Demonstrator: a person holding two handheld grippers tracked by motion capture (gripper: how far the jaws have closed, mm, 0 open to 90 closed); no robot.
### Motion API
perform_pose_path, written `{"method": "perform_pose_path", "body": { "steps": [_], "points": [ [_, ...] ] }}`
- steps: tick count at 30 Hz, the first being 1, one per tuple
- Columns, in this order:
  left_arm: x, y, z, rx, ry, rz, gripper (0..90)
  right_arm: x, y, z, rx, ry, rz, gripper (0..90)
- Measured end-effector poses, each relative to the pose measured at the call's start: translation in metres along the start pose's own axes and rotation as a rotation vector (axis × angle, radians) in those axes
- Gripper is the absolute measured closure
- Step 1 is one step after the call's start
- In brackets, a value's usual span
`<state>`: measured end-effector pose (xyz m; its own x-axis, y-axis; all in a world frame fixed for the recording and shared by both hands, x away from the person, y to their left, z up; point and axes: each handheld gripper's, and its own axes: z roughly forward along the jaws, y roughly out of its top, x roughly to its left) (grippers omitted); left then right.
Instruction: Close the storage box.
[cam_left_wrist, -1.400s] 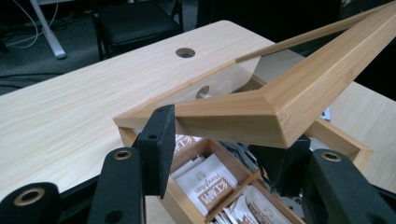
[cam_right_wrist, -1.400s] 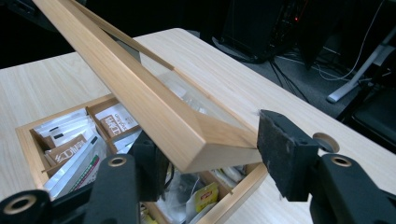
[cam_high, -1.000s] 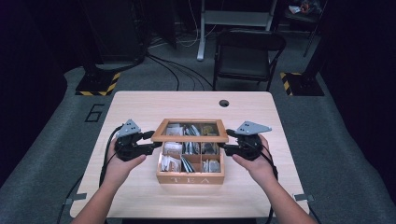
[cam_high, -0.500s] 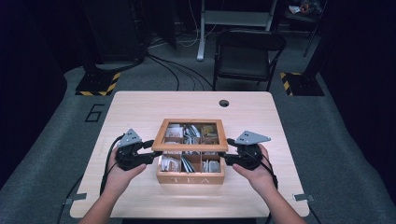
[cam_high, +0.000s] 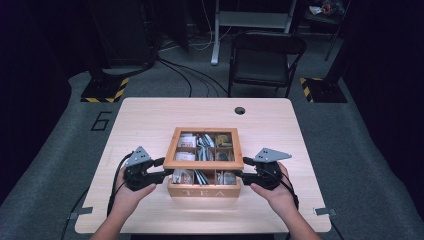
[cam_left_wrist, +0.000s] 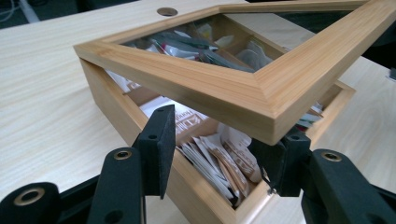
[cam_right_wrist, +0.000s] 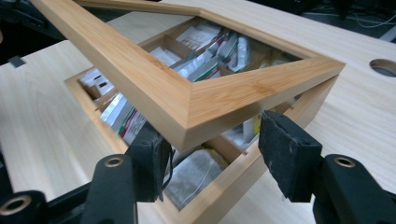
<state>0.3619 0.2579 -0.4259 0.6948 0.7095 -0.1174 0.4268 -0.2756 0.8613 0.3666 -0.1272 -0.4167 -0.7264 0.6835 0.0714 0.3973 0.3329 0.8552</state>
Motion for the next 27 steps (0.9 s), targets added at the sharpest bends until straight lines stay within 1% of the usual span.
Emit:
{"method": "perform_pose_path", "body": {
  "steps": [2, 3, 5, 6, 7, 8, 9, 10, 12, 14, 16, 18, 22, 25, 26, 27],
  "points": [
    [-0.001, -0.003, 0.0, 0.007, -0.005, 0.004, 49.9, 0.001, -0.002, -0.001, 0.006, 0.009, 0.001, 43.5],
    [-0.001, -0.004, 0.0, 0.008, -0.008, 0.002, 49.9, 0.001, -0.003, -0.002, 0.005, 0.015, -0.007, 43.5],
    [-0.002, -0.005, 0.001, 0.01, -0.015, -0.005, 50.6, 0.003, -0.005, -0.002, 0.013, 0.017, 0.003, 44.0],
    [-0.002, -0.006, 0.001, 0.015, -0.017, 0.001, 52.1, 0.003, -0.006, -0.002, 0.013, 0.016, -0.001, 44.5],
    [-0.003, -0.006, 0.001, 0.016, -0.017, 0.007, 53.6, 0.003, -0.007, -0.002, 0.016, 0.015, 0.007, 45.0],
    [-0.004, -0.006, 0.001, 0.01, -0.017, 0.002, 55.2, 0.003, -0.007, -0.002, 0.019, 0.016, 0.01, 45.7],
    [-0.004, -0.006, 0.0, 0.015, -0.025, 0.006, 57.1, 0.003, -0.008, -0.002, 0.02, 0.017, 0.013, 47.3],
    [-0.005, -0.006, 0.001, 0.012, -0.023, 0.004, 57.9, 0.003, -0.008, -0.002, 0.023, 0.023, 0.026, 48.3],
    [-0.005, -0.007, 0.001, 0.012, -0.03, -0.011, 58.9, 0.003, -0.009, -0.002, 0.029, 0.035, 0.038, 50.6],
    [-0.005, -0.007, 0.001, 0.021, -0.041, -0.017, 60.1, 0.005, -0.009, -0.001, 0.038, 0.046, 0.039, 51.5],
    [-0.006, -0.008, 0.0, 0.017, -0.053, -0.02, 60.0, 0.007, -0.009, 0.0, 0.045, 0.051, 0.043, 52.0],
    [-0.007, -0.008, -0.001, 0.021, -0.05, -0.013, 60.2, 0.008, -0.009, 0.001, 0.055, 0.047, 0.034, 53.4],
    [-0.008, -0.012, -0.002, 0.02, -0.059, -0.04, 60.1, 0.009, -0.01, 0.001, 0.064, 0.045, 0.043, 57.0],
    [-0.009, -0.013, -0.002, 0.027, -0.061, -0.042, 60.1, 0.008, -0.012, 0.0, 0.071, 0.049, 0.064, 57.3],
    [-0.009, -0.014, -0.002, 0.028, -0.059, -0.041, 60.1, 0.008, -0.012, 0.001, 0.071, 0.049, 0.056, 57.3],
    [-0.01, -0.015, -0.002, 0.029, -0.056, -0.042, 60.1, 0.009, -0.013, 0.001, 0.076, 0.046, 0.06, 57.3]
  ]
}}
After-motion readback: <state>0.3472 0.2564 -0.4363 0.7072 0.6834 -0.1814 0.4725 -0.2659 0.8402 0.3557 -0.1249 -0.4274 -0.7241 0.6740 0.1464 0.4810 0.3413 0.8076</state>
